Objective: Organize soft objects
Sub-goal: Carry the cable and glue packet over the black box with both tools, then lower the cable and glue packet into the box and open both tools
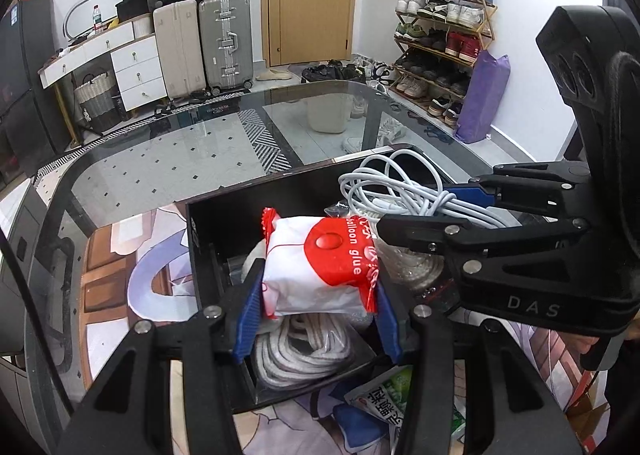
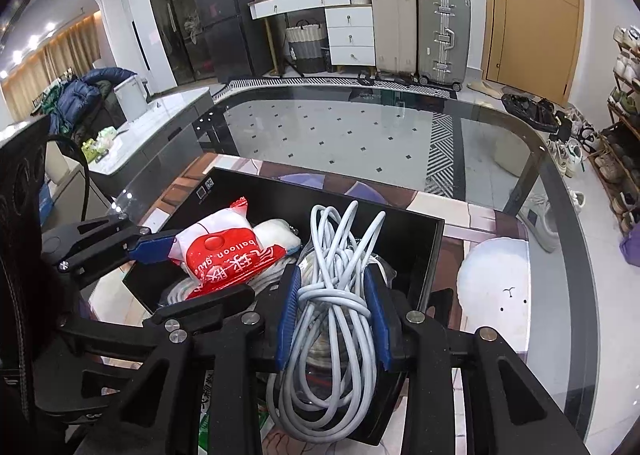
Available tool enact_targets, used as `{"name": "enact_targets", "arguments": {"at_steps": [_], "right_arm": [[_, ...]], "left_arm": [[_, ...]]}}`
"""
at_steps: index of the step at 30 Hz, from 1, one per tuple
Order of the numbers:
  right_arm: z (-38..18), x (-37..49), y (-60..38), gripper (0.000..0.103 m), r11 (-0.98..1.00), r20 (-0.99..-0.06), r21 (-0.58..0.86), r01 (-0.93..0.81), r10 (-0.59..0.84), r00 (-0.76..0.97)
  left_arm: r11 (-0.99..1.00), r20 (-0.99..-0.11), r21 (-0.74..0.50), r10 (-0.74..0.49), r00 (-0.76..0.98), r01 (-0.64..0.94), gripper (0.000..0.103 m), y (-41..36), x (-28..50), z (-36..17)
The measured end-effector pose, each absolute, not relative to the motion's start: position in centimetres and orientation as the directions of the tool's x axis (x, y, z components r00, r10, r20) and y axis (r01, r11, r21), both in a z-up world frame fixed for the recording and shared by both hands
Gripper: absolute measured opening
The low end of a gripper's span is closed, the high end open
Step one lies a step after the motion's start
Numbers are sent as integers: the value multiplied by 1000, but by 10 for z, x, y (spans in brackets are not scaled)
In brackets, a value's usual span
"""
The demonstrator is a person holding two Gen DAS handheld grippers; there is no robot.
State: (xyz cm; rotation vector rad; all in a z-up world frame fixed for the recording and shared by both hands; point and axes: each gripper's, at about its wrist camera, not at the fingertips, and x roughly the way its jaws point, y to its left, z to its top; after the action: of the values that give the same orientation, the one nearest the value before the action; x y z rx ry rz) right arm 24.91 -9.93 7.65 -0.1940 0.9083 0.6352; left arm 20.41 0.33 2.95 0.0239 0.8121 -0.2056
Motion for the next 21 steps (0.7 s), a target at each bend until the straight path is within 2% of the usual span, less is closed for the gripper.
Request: {"name": "enact_targets", "arguments": {"at_steps": [10, 11, 14, 15, 17, 18, 21], "right_arm": [[79, 246, -98, 33, 793, -802, 92, -602, 417, 427], [82, 244, -99, 35, 788, -789, 84, -609, 426, 442], [95, 232, -109, 51, 786, -742, 59, -615, 447, 500], [98, 230, -113, 52, 788, -732, 61, -612, 452, 509], [102, 224, -120, 54, 794, -725, 54, -605, 448, 523], [103, 222, -125, 59, 798, -723, 53, -601, 445, 528], [103, 214, -137, 73, 810, -716, 64, -583, 444, 539]], "left_arm": [[974, -750, -44, -179, 637, 222, 54, 1, 205, 33], [975, -747, -37, -171, 642, 217, 55, 0, 203, 34], [974, -734, -43, -180, 655, 220, 63, 4, 195, 39], [974, -729, -48, -185, 659, 219, 64, 5, 193, 41], [974, -713, -60, -194, 674, 218, 73, 8, 188, 45], [975, -709, -64, -194, 678, 212, 83, 9, 186, 47], [976, -692, -89, -205, 692, 201, 90, 14, 179, 51]]}}
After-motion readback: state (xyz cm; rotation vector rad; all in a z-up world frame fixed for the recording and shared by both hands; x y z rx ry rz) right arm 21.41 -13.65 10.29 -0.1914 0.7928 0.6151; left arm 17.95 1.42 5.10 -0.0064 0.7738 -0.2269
